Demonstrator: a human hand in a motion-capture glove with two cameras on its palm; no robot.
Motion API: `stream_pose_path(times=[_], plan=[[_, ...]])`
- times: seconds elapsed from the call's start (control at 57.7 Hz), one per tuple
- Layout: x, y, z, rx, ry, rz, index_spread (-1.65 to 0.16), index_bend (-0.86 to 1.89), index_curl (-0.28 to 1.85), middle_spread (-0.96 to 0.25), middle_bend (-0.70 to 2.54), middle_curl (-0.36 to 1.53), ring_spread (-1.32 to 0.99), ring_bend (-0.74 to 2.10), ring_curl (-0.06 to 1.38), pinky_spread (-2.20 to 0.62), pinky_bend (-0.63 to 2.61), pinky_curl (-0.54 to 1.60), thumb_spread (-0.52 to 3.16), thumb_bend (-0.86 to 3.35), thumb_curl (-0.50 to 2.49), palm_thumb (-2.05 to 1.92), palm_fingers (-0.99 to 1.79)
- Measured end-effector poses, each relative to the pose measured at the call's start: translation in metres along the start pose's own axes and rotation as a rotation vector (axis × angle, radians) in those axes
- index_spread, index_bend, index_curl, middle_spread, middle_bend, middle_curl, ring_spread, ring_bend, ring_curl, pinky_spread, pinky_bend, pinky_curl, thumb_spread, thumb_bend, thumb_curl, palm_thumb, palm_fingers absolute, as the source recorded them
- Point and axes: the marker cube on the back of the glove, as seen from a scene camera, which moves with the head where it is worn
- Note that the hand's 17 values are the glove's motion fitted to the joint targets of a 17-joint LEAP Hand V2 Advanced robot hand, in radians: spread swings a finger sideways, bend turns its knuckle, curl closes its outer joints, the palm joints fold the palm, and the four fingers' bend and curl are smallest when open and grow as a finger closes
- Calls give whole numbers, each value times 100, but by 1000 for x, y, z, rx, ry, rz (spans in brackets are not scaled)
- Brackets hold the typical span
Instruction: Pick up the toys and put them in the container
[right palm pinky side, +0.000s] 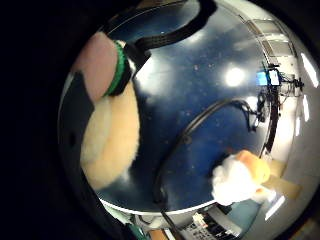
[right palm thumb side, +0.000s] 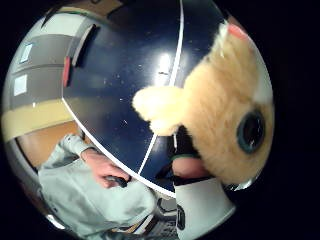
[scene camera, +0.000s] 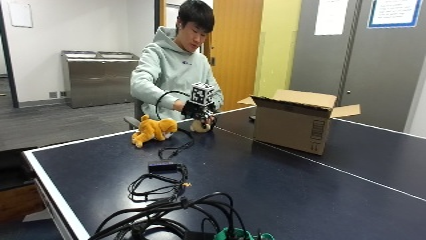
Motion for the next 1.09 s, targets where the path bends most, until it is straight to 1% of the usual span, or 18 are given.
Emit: stream_pose_path(times=[0.052, 0.069, 0.104, 0.156, 0.243, 0.295, 0.347, 0.433, 0.537, 0.624, 0.711, 0.763, 0.815, 0.849, 0.901, 0.953, 1.04, 1.092], plan=[[-14, -3, 2, 44, -81, 119, -30, 19, 34, -18, 55, 40, -26, 77, 41, -12, 60, 27, 126, 5, 39, 31, 76], [-15, -3, 2, 58, -95, 135, -30, 18, 33, -18, 53, 40, -27, 74, 40, -12, 59, 27, 127, 4, 38, 30, 69], [-14, -5, 1, 82, -110, 145, -29, 17, 35, -20, 59, 43, -29, 85, 45, -16, 60, 28, 124, 7, 41, 37, 83], [-6, -8, -3, 87, -129, 151, -29, 16, 35, -23, 61, 44, -31, 92, 47, -20, 63, 30, 120, 9, 45, 43, 90], [18, -15, -14, -21, -193, 167, -30, 16, 36, -27, 69, 49, -33, 105, 51, -27, 72, 34, 107, 9, 51, 51, 110], [30, -17, -24, -96, -263, 177, -30, 18, 38, -28, 76, 52, -33, 108, 53, -29, 77, 38, 101, 8, 54, 54, 114], [39, -16, -35, -153, -301, 191, -31, 20, 40, -28, 79, 55, -33, 111, 55, -31, 81, 40, 95, 8, 56, 57, 113], [28, -5, -57, -221, -330, 162, -32, 22, 44, -28, 84, 59, -33, 115, 56, -33, 86, 44, 87, 5, 60, 58, 114], [20, 0, -97, -247, -336, 138, -33, 25, 49, -28, 89, 62, -32, 118, 57, -35, 89, 47, 81, 3, 65, 60, 111], [-4, 3, -140, -200, -312, 80, -34, 27, 53, -27, 91, 64, -32, 120, 57, -36, 90, 50, 77, 2, 68, 62, 109], [-44, 14, -176, -140, -139, -157, -35, 28, 58, -27, 92, 66, -31, 121, 57, -36, 91, 51, 74, 0, 70, 62, 107], [-54, 7, -203, -100, -143, -187, -35, 28, 61, -27, 93, 67, -31, 122, 57, -37, 92, 52, 73, 0, 72, 63, 106], [-52, -10, -229, -32, -54, -202, -36, 28, 64, -27, 93, 68, -31, 123, 57, -37, 92, 53, 72, -1, 74, 63, 105], [-46, -26, -247, 16, -20, -170, -36, 28, 65, -27, 93, 69, -31, 124, 57, -37, 92, 54, 71, -1, 74, 63, 105], [-52, -53, -275, 79, -53, -15, -37, 28, 68, -27, 94, 70, -31, 124, 57, -37, 92, 55, 71, -1, 76, 63, 104], [-58, -71, -298, 125, -98, -72, -37, 28, 71, -26, 95, 71, -31, 125, 57, -37, 92, 56, 70, -1, 77, 64, 103], [-65, -105, -321, 166, -107, -97, -38, 27, 76, -26, 95, 72, -30, 126, 57, -37, 93, 57, 70, -1, 79, 64, 102], [-65, -129, -330, 176, -132, 8, -39, 26, 79, -26, 96, 73, -30, 126, 57, -37, 93, 58, 69, -1, 80, 64, 101]])
